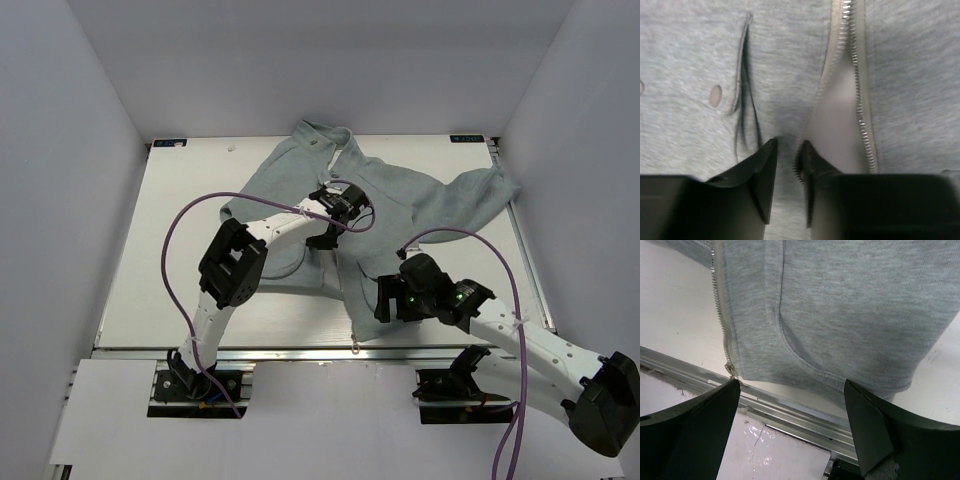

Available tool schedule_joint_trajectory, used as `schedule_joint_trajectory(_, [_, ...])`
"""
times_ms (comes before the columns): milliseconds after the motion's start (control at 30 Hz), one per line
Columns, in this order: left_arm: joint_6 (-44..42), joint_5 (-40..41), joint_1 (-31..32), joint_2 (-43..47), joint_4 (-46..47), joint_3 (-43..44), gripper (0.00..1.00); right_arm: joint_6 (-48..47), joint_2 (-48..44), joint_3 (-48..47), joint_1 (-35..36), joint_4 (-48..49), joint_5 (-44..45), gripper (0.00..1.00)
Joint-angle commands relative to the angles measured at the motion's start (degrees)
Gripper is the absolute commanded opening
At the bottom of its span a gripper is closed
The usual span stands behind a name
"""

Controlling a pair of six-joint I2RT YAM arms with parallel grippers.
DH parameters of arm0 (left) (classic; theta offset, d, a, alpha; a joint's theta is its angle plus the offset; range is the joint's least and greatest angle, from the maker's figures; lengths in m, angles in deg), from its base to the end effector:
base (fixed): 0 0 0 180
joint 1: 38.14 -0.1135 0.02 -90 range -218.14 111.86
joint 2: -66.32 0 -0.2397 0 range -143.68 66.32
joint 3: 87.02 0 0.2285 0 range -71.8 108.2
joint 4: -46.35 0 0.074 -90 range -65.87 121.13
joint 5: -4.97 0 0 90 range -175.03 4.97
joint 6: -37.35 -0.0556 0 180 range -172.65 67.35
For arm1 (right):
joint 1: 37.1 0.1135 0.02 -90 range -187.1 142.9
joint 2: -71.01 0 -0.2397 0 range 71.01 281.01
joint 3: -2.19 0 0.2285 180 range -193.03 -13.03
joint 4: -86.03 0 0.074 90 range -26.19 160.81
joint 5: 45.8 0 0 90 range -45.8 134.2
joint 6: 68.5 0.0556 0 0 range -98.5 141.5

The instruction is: Zip up the jacket

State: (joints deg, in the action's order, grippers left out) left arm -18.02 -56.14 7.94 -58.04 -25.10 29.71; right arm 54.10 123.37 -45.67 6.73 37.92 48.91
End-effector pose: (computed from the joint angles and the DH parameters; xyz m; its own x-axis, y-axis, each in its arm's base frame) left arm 0.3003 -0.2731 0.1606 -0.8827 0.1994 -0.4255 0.0797 0.9559 0.2827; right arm 0.1330 0.1214 0.1826 -0.8353 -0.0576 -0.5467 -0.2423 0.9312 0.2722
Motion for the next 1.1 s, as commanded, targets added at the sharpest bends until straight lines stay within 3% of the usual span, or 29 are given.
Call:
schedule_joint_trajectory(0, [-0.09,2.24,-0.12,2.54,-1.25,2.02,0.28,0.8,-1.47,0.3,-0.42,0.45,-0.31,0.89])
schedule_joint_trajectory(67, [0.43,1.62,-0.12,2.97,-2.21,2.19,0.11,0.8,-1.73,0.47,-0.33,0.71,-0.49,0.89])
schedule_joint_trajectory(133, [1.14,1.87,-0.12,4.03,-3.01,2.2,0.01,0.71,-1.39,0.56,-0.33,1.07,-1.02,0.89])
schedule_joint_trajectory(367, [0.35,-4.87,1.55,16.93,-3.01,-7.01,0.0,-1.66,2.13,0.48,-0.42,5.63,-3.92,0.89])
schedule_joint_trajectory(600, [-1.85,-16.63,9.09,30.82,-3.46,-21.06,0.0,-1.4,6.61,-1.28,-0.5,8.8,-6.53,0.89])
schedule_joint_trajectory(900, [2.19,-28.96,13.59,30.31,8.21,-34.27,0.0,-0.17,7.93,1.53,-0.42,13.37,-6.99,0.89])
schedule_joint_trajectory(967, [2.81,-31.08,13.59,29.44,11.21,-36.55,0.1,-0.25,8.63,1.44,-0.42,13.72,-7.17,0.89])
schedule_joint_trajectory(1000, [3.24,-31.08,13.59,29.0,13.4,-36.82,0.31,-0.34,9.33,1.44,-0.42,13.9,-7.17,0.89])
schedule_joint_trajectory(1067, [3.42,-30.29,13.59,27.94,14.04,-36.3,0.6,-0.61,10.22,1.44,-0.42,13.81,-7.08,0.89])
